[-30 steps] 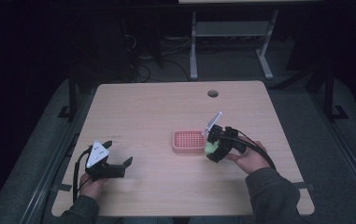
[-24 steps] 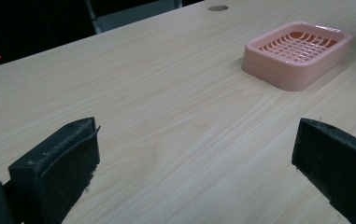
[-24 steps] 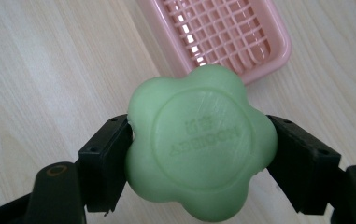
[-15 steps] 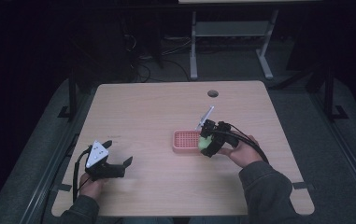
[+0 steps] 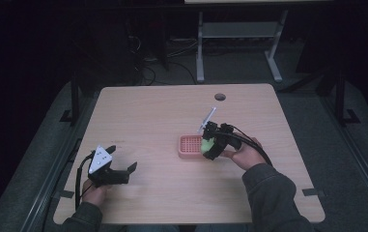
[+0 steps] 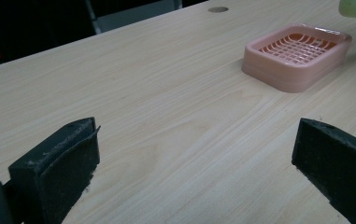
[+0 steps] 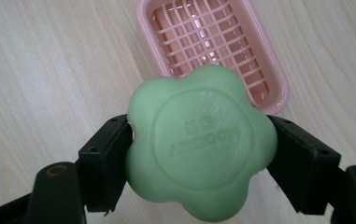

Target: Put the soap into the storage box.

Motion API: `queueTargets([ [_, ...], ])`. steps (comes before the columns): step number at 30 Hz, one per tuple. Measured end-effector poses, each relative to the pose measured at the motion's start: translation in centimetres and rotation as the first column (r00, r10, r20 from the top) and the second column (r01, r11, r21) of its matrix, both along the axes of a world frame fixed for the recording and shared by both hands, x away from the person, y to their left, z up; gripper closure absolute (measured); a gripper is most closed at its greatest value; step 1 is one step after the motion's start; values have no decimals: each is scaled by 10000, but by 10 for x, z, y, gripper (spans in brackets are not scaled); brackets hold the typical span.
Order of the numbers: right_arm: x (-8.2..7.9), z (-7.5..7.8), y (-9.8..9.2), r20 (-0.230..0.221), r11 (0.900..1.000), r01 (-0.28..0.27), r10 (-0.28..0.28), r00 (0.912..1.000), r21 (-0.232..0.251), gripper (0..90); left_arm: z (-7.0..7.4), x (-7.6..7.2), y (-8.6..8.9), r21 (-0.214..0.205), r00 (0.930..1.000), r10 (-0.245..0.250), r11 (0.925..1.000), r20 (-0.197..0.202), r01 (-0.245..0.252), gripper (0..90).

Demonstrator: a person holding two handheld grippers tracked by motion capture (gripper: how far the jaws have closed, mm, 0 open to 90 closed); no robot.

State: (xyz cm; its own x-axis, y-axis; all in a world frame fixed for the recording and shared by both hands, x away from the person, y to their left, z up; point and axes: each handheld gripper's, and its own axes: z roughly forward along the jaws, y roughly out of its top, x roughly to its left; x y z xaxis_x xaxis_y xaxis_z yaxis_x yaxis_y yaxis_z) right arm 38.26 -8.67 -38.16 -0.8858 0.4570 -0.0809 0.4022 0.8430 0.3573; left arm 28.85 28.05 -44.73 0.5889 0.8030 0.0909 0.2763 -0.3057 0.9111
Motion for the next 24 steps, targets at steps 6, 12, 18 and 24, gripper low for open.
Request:
queueTargets([
  [6, 4, -3, 2, -121, 10000, -3, 3, 9999, 34, 261, 0, 0, 0, 14, 10000, -5, 10000, -3, 5, 2],
  [12, 9, -3, 7, -200, 10000, -15, 14, 9998, -40, 260, 0, 0, 0, 20, 10000, -8, 10000, -10, 8, 2],
  [18, 15, 1, 15, -199, 9999, -160, 159, 9997, -47, 261, 0, 0, 0, -18, 10000, -15, 10000, -7, 15, 2],
  [24, 22, 4, 22, -232, 9997, -250, 249, 9994, -15, 260, 0, 0, 0, -23, 10000, -26, 10000, -5, 26, 2],
])
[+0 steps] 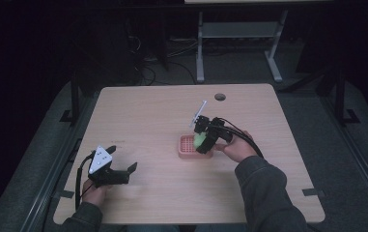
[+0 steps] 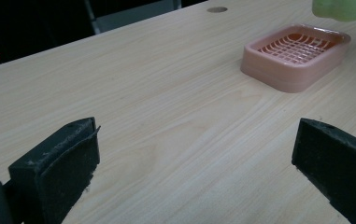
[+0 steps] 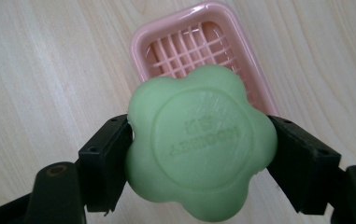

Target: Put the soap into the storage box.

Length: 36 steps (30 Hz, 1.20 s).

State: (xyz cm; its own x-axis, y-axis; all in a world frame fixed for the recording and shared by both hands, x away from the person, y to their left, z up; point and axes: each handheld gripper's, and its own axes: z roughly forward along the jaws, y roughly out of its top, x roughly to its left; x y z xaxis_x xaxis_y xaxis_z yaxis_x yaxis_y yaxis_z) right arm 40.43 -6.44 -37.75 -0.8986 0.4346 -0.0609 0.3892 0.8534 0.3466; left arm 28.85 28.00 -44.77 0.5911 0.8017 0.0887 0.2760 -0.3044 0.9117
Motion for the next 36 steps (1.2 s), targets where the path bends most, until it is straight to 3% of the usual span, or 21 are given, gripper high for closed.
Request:
queueTargets([
  [12, 9, -2, 12, 9, 9999, 42, -42, 10000, 106, 261, 0, 0, 0, -50, 10000, -24, 10000, 27, 24, 2],
  [17, 16, -10, 13, -243, 9997, 199, -196, 9995, 126, 261, 0, 0, -1, -55, 10000, -23, 10000, -10, 23, 2],
  [36, 27, -27, 22, -485, 9992, 368, -362, 9982, 125, 260, 1, 0, 0, -8, 10000, -47, 10000, 25, 47, 2],
])
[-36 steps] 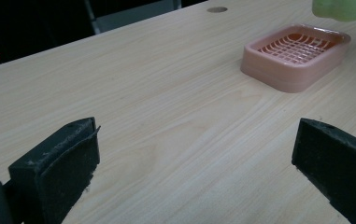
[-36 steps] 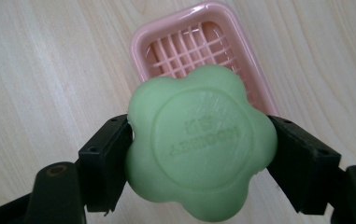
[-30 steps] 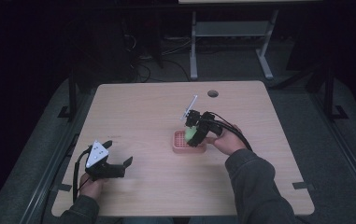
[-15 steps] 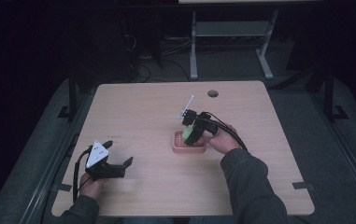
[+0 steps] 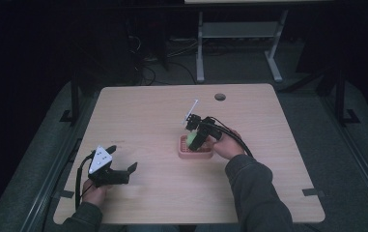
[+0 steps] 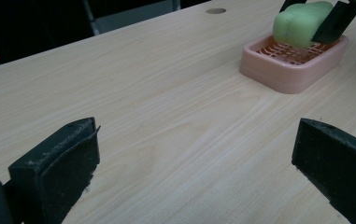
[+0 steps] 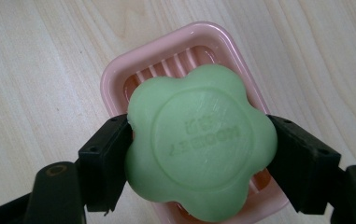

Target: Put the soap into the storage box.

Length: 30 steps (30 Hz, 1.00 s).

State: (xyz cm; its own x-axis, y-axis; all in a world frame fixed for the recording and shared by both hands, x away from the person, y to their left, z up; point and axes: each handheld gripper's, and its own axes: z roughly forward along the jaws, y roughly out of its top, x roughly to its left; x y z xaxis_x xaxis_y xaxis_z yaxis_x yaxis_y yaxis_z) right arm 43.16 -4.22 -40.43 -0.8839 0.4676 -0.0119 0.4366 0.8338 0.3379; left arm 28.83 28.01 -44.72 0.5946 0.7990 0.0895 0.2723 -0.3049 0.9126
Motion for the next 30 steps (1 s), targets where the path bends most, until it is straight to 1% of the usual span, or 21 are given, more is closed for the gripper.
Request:
queueTargets([
  [3, 1, -1, 1, -35, 10000, 22, -22, 10000, 9, 260, 0, 0, 0, 7, 10000, -10, 10000, -3, 10, 2],
  [6, 2, -2, 1, 34, 10000, 22, -22, 10000, -68, 260, 0, 0, 0, 11, 10000, -9, 10000, -1, 9, 2],
  [9, 2, -3, 1, -13, 10000, 70, -70, 10000, -29, 260, 0, 0, 0, 48, 10000, -26, 10000, -11, 26, 2],
  [12, 3, -5, 1, -64, 9999, 113, -113, 9999, -124, 260, 0, 0, 0, -22, 10000, -10, 10000, 0, 10, 2],
  [14, 3, -5, 1, -114, 9999, 155, -156, 9998, -50, 260, 0, 0, 0, -34, 10000, -8, 10000, 13, 8, 2],
  [18, 2, -6, 3, -90, 9997, 106, -108, 9999, -214, 259, 0, 0, 0, -58, 10000, -15, 10000, -3, 15, 2],
  [26, 2, -7, 3, -67, 9995, 155, -157, 9999, -260, 259, 0, 0, 0, -63, 10000, -10, 10000, 3, 10, 2],
  [27, 2, -7, 3, -8, 9994, 184, -185, 9998, -301, 259, 0, 0, 0, -70, 10000, -7, 10000, 2, 7, 2],
  [30, 3, -7, 3, -62, 9993, 251, -253, 9997, -283, 259, 0, 0, 0, -55, 10000, -8, 10000, 12, 8, 2],
])
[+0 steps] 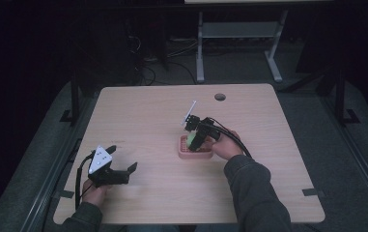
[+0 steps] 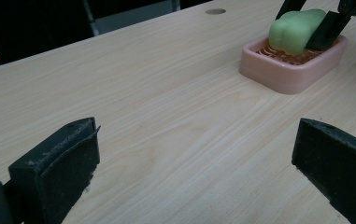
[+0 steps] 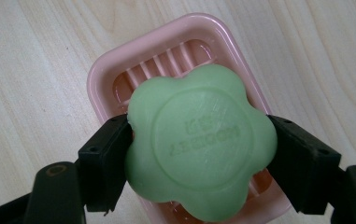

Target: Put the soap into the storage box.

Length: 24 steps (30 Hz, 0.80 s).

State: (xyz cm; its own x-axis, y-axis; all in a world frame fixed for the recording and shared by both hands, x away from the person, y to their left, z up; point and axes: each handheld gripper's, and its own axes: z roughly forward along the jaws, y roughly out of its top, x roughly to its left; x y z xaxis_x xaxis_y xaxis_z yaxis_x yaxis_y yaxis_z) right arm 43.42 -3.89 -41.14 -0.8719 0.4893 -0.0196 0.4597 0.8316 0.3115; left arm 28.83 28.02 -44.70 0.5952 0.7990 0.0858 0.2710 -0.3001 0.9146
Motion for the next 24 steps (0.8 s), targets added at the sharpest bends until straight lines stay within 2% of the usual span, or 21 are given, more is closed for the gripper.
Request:
queueTargets([
  [24, 0, -2, -1, -12, 9999, 127, -127, 9999, -113, 257, 0, 0, 0, 3, 10000, -14, 10000, 25, 14, 2],
])
